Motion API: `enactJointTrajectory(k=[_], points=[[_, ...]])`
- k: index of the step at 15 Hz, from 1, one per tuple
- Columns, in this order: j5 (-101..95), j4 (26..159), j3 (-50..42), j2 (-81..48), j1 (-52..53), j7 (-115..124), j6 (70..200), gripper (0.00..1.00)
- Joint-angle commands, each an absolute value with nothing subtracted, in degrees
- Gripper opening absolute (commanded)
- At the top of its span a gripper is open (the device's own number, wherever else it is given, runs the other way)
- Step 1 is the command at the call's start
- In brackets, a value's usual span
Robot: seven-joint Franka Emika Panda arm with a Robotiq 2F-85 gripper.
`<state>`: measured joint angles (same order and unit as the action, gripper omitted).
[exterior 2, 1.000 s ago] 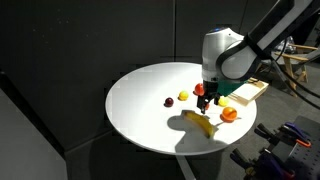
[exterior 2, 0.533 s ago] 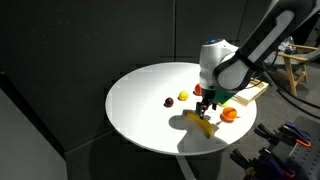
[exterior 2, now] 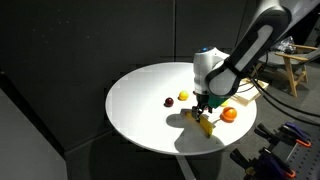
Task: Place the toy banana on the tray
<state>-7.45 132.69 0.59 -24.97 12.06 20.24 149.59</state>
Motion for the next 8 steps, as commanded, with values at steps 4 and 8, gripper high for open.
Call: enactJointTrajectory(k=[4, 8], points=[[-7.5, 129.9, -1.2, -27.4, 13.1, 21.0, 149.5, 1.00], [-7.6, 129.4, -1.5, -27.9, 13.4, 21.1, 149.4, 0.56]])
